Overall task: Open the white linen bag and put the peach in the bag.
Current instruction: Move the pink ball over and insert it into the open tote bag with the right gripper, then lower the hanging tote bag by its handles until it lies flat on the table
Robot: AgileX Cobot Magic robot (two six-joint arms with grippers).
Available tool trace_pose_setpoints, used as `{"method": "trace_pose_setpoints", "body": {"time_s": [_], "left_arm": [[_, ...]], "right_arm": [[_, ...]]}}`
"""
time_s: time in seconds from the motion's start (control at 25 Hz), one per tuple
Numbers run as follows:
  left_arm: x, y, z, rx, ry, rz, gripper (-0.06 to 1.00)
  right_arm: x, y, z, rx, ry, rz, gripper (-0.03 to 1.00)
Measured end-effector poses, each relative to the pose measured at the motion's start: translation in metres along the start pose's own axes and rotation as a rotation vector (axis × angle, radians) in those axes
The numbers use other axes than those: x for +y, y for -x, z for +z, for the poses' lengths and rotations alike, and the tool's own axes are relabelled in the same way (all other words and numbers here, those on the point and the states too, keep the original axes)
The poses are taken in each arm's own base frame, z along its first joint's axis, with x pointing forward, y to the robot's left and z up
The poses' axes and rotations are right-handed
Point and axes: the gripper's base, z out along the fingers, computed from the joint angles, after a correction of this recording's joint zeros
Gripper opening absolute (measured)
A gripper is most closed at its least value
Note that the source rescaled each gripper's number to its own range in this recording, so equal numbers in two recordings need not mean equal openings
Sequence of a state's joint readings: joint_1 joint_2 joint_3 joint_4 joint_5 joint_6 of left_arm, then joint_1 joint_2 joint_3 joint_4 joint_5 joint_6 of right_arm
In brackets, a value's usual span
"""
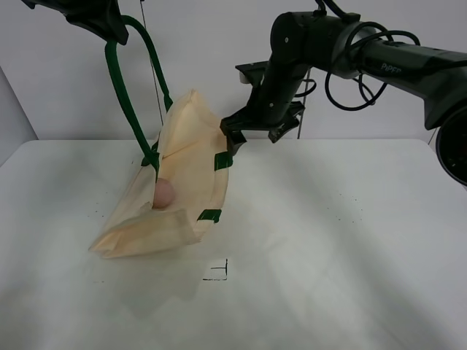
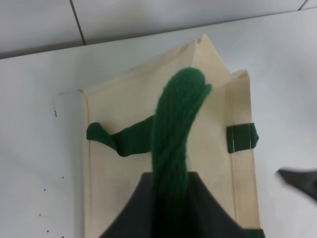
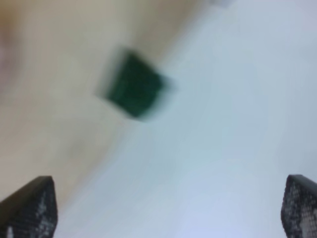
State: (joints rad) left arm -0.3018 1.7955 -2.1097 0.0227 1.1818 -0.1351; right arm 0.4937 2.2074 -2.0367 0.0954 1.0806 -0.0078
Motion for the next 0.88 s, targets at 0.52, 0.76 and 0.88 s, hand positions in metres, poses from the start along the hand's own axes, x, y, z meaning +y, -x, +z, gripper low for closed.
{"method": "trace_pose_setpoints", "body": {"time_s": [0.52, 0.76, 0.88], "left_arm": [[0.000, 0.000, 0.000, 0.000, 0.000, 0.000, 0.00], [0.000, 0.000, 0.000, 0.000, 0.000, 0.000, 0.00], [0.000, 0.000, 0.000, 0.000, 0.000, 0.000, 0.00]], "right_arm": [[-0.177, -0.030, -0.028, 0.060, -0.176, 0.344, 1.00], [-0.196, -0.040, -0.037, 0.089, -0.189, 0.390, 1.00], [-0.194, -0.042, -0.047, 0.084, -0.195, 0.385, 1.00]]}}
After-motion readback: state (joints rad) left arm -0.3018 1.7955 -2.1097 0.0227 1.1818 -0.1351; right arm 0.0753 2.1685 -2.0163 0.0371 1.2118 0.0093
